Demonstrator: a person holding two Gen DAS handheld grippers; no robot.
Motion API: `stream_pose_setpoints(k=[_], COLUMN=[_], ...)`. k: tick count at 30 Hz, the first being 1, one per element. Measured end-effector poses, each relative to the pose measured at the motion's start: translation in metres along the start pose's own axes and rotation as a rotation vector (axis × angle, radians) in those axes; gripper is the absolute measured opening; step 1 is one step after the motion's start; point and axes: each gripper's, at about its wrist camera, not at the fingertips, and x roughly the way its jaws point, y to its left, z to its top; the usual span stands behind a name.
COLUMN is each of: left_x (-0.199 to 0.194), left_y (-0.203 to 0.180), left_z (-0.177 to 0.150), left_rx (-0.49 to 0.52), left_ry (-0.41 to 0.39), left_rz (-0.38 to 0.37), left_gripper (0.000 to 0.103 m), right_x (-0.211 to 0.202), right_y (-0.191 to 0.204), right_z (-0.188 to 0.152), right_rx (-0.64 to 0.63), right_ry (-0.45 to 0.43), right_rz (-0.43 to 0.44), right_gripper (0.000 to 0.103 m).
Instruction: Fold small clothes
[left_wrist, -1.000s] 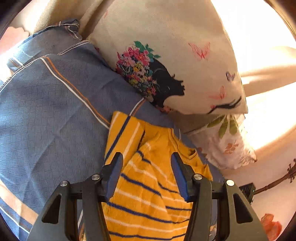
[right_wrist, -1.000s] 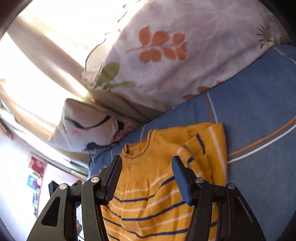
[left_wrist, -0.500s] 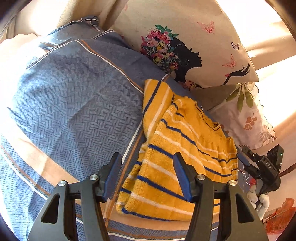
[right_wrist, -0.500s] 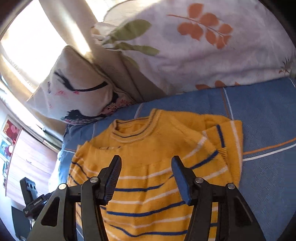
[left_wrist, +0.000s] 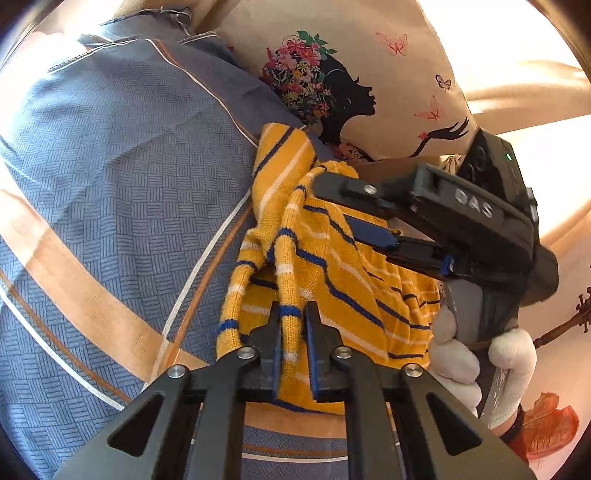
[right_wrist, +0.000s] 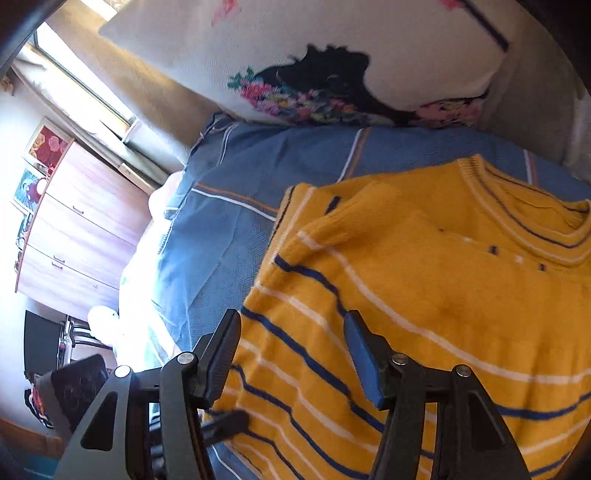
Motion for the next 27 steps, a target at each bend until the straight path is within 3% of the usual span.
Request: stream_pose_setpoints(k=[5,11,13,14,15,18,21,23,24,27], left_x=[0.005,0.000,-0.007,-0.012,-0.017,-0.042,-0.069,-0.078,-0.079,-0.069], left_y=[-0.005,-0.013,-0.014,-0.016,-0.018,-0.027,-0.041,-0.048,-0.051,-0.061], left_z=[-0.009,-0.017,-0.021,-0.022,-0.024,-0.028,-0.032,-0.032,-0.033,-0.034], left_rx=[0.007,0.018,0.020,0.023,0.025,0.039,0.068,0.069,0.059,0.063], left_ry=[-0.003,-0.019,-0.023,-0.024,-0.025,-0.049,-0.090,-0.106,-0.104,-0.071], left_rz=[-0.002,-0.002,0.002,0.000,-0.004,-0.040,-0.074,-0.081,-0.084,-0.093], left_gripper=[0.011,0.008,0.008,0.008,0.008,0.008,0.010,0.027,0.030,0.032], right_x=[0.040,0.062,0.063,0.061,0.057,0.029,-0.007,-0.041,-0.057,-0.107], right_y=[0.034,0.061,0.066,0.067,0.068,0.057,0.044,0.025,0.015,-0.023], right_z=[0.013,0.004,-0.005,-0.009,-0.012,-0.016,-0.014,-0.016,-0.018,-0.031], right_rx=[-0.083,-0.246,-0.305,-0.332,-0.350,-0.318,-0.273,-0.239,-0.220,-0.149], right_ry=[0.066,0.115,0.098,0.078,0.059,0.005,-0.071,-0.121,-0.147,-0.224], right_rz=[-0.172,-0.399,-0.471,-0.513,-0.521,-0.433,-0.348,-0.308,-0.295,-0.270], right_gripper=[0.074,0.076,0.063,0.050,0.042,0.022,0.021,0.020,0.020,0.020])
